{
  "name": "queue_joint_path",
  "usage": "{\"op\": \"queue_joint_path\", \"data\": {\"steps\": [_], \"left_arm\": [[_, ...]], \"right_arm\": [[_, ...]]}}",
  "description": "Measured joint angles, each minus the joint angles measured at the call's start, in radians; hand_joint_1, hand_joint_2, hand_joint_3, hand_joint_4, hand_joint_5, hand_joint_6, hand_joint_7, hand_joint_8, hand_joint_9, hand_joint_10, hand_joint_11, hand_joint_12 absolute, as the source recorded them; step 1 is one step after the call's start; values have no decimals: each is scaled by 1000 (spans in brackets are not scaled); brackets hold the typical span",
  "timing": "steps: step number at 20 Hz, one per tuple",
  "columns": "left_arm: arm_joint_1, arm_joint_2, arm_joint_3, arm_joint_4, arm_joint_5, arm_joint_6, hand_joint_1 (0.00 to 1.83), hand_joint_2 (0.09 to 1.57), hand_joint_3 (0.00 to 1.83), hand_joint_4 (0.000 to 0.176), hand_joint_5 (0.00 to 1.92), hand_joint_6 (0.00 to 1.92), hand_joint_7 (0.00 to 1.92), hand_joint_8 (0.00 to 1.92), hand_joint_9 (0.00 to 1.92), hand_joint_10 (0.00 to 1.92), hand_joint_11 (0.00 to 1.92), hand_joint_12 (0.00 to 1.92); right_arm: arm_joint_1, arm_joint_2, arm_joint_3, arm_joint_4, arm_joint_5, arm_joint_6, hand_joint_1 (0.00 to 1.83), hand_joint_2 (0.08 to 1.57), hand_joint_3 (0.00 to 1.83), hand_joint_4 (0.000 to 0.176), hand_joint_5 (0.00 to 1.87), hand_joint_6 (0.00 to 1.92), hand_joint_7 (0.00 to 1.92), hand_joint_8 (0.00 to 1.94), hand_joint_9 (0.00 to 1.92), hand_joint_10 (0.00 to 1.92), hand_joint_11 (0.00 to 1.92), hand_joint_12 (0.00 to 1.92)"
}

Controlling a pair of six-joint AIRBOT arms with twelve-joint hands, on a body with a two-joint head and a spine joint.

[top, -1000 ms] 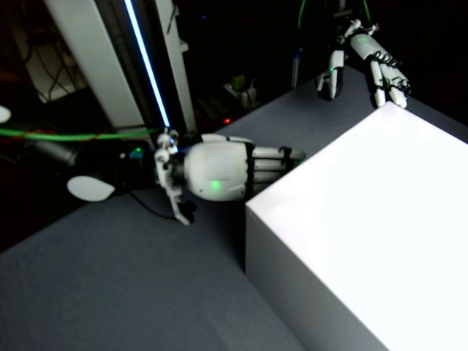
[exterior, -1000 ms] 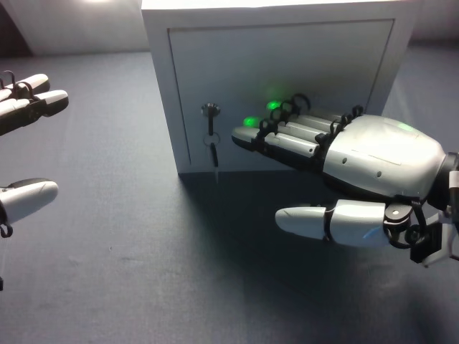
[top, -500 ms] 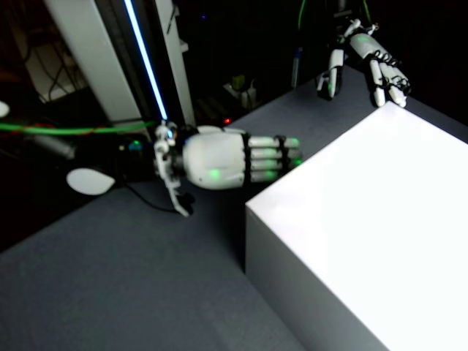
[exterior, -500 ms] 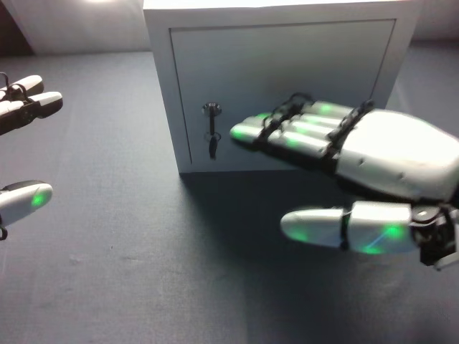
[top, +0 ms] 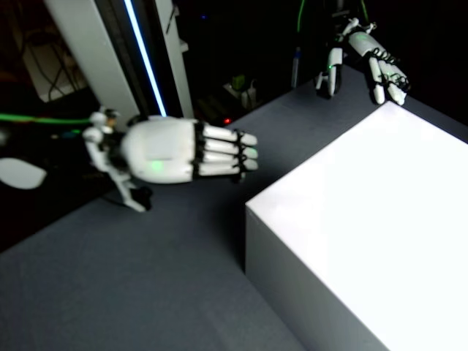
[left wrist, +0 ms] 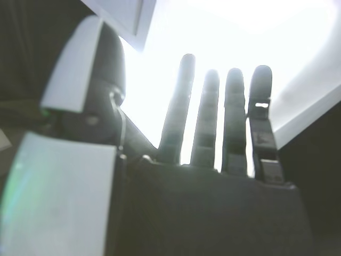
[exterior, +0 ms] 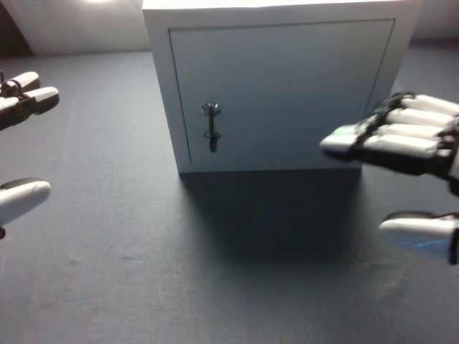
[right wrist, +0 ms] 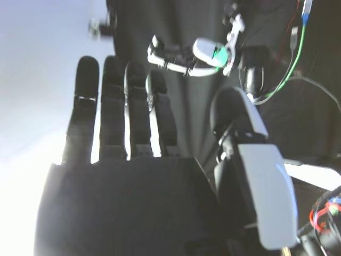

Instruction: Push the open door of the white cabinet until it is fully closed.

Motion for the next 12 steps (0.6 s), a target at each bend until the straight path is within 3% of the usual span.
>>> {"op": "queue_joint_path", "data": {"steps": [1,2,3,4,6,7,8,10,11,12], "left_arm": [[0,0,0,1,-3,0,543,1257,0,12,287,0,117,0,136,1,0,1096],[0,0,0,2,-5,0,560,1252,0,13,281,0,113,0,131,1,0,1078],[0,0,0,2,-12,1,579,1245,0,7,280,0,120,3,134,2,0,1073],[0,0,0,0,-21,3,575,1239,0,1,258,0,121,2,126,2,0,1096],[0,0,0,-3,-34,5,556,1228,0,10,198,0,102,1,110,2,0,1016],[0,0,0,-3,-42,5,541,1227,0,7,161,0,85,1,105,1,0,968],[-1,0,0,-3,-45,8,536,1225,0,4,111,0,48,0,75,0,0,957],[-8,0,0,-3,-50,13,573,1220,0,0,52,0,3,0,32,0,0,968],[-18,0,0,-6,-56,17,463,1214,0,0,1,0,0,0,0,0,0,726],[-21,0,1,-7,-62,20,399,1205,0,7,0,0,0,0,0,0,0,575]], "right_arm": [[-22,19,-7,30,17,-16,68,1379,0,0,91,0,121,0,8,194,0,660],[-37,35,-17,56,30,-40,95,1352,0,17,17,0,29,0,1,38,0,198],[-52,51,-26,82,44,-60,103,1347,0,0,3,0,5,0,0,7,0,39],[-73,71,-35,116,78,-87,210,1352,0,0,0,0,0,0,0,1,0,7],[-117,93,-46,181,140,-121,160,1335,0,0,0,0,0,0,0,0,4,2],[-137,100,-50,214,165,-138,178,1337,0,10,0,0,0,0,0,0,0,0],[-161,106,-54,251,190,-148,243,1339,0,47,0,0,0,0,0,0,0,0],[-196,120,-61,311,241,-182,304,1354,2,30,0,0,0,0,0,0,0,0],[-235,128,-67,362,292,-193,241,1295,0,87,0,0,0,0,0,0,0,0],[-264,131,-67,393,330,-194,253,1281,0,76,0,0,0,0,0,0,0,0]]}}
